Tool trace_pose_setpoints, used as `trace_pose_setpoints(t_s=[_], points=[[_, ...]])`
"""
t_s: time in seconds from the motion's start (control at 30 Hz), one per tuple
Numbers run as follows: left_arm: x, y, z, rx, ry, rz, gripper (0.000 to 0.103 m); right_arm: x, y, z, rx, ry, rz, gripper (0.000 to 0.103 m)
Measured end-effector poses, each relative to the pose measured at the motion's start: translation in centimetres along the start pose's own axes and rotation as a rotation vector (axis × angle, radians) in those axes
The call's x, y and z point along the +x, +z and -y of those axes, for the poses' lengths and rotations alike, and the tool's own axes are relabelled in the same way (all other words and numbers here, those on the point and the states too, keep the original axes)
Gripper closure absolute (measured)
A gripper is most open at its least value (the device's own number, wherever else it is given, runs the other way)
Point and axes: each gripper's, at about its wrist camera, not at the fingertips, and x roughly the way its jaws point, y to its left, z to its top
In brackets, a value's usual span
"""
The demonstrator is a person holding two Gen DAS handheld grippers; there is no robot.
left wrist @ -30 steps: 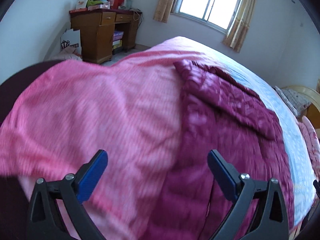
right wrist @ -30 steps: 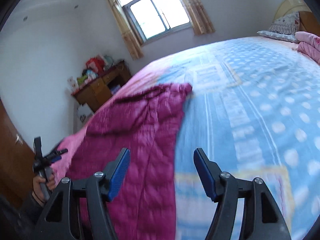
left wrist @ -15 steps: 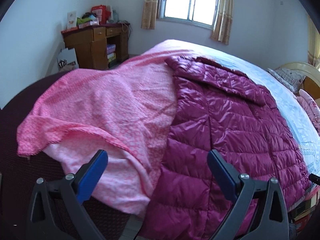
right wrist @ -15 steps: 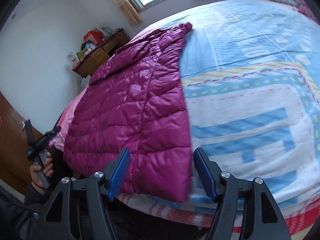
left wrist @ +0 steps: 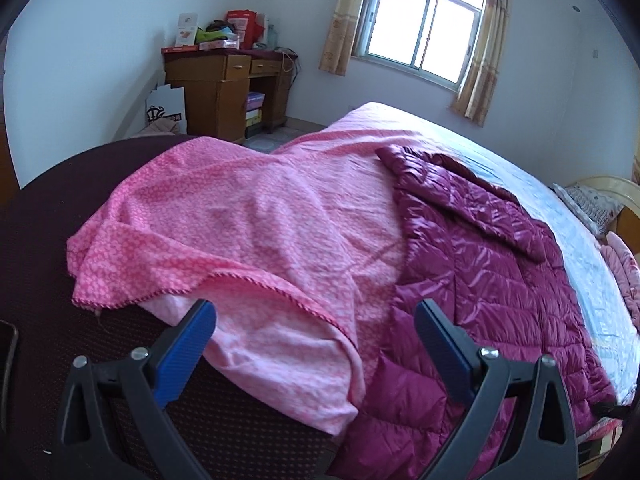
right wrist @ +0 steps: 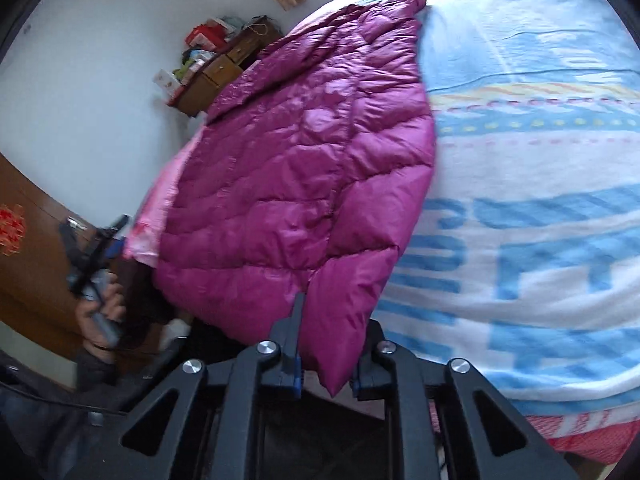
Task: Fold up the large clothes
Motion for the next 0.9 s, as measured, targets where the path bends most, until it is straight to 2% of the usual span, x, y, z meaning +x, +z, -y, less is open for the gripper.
trace_pose_setpoints(t_s=[0.13, 0.2, 0.27, 0.33, 0.4, 0.5, 0.67, 0.77, 0.9], points=[[0.1, 1.1, -0.4, 0.008, 0.022, 0.022, 0.002, -2.0, 2.7, -1.2, 0.045, 0.187, 0.081, 0.088], [0.3, 1.7, -0.6, 0.001, 0.033, 0.025, 0.002, -2.5, 4.8, -2.0, 0.043, 0.239, 0.118, 0.088], [0.6, 2.3, -1.1, -0.013, 0.033, 0.024, 0.002, -2.6, 7.2, -2.6, 0.047, 0.256, 0.145, 0.088], [0.7, 2.9, -1.6, -0.030, 0.025, 0.025, 0.002, -2.3, 9.9, -3.1, 0.039, 0.228, 0.182, 0.088], [0.9, 3.3, -2.0, -0.033, 0.026, 0.026, 0.002, -1.9, 12.4, -2.4, 0.083, 0.230, 0.220, 0.088], [1.5, 3.8, -2.5, -0.022, 0.045, 0.023, 0.002, -1.0, 16.0, -1.2, 0.138, 0.186, 0.265, 0.088], [3.3, 4.1, -3.3, -0.031, 0.023, -0.016, 0.002, 2.2, 20.0, 2.1, 0.229, 0.103, 0.270, 0.088], [4.4, 4.1, -2.7, -0.013, -0.008, -0.038, 0.002, 4.2, 21.0, 4.3, 0.293, 0.057, 0.255, 0.088], [5.1, 4.5, -0.5, 0.042, -0.136, -0.047, 0.002, 5.9, 21.7, 5.6, 0.309, 0.010, 0.239, 0.088]])
